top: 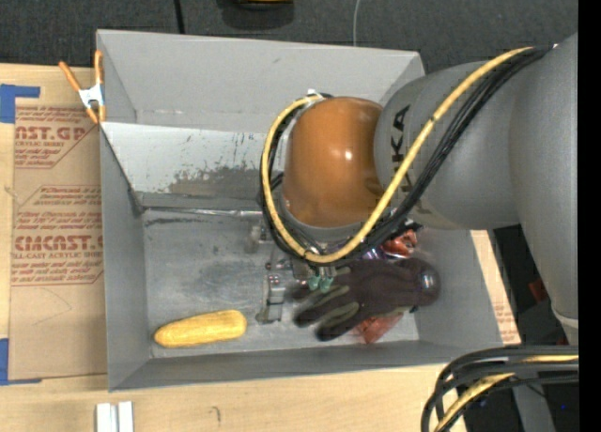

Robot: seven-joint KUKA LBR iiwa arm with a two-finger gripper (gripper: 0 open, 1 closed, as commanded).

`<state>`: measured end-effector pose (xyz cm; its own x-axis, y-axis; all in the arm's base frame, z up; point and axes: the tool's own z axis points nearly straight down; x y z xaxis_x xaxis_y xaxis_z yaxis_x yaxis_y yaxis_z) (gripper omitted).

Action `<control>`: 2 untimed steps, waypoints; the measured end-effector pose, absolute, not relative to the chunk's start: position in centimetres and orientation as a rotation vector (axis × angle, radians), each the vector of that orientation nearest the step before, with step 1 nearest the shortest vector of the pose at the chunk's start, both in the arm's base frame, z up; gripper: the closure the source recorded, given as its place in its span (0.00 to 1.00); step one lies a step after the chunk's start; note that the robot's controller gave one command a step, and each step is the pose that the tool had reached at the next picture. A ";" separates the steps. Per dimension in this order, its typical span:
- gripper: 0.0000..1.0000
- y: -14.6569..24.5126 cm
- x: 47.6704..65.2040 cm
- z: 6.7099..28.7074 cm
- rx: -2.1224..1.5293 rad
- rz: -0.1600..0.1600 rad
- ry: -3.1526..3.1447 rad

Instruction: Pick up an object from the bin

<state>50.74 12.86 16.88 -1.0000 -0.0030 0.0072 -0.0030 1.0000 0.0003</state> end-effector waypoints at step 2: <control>0.00 15.4 49.7 11.3 0.121 -0.002 -3.144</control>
Offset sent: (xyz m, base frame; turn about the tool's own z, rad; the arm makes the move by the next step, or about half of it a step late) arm -0.0178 0.0375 -0.0855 -0.1102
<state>49.70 15.42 11.29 -0.9970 -0.0771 -0.0050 -0.0771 0.9970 0.0009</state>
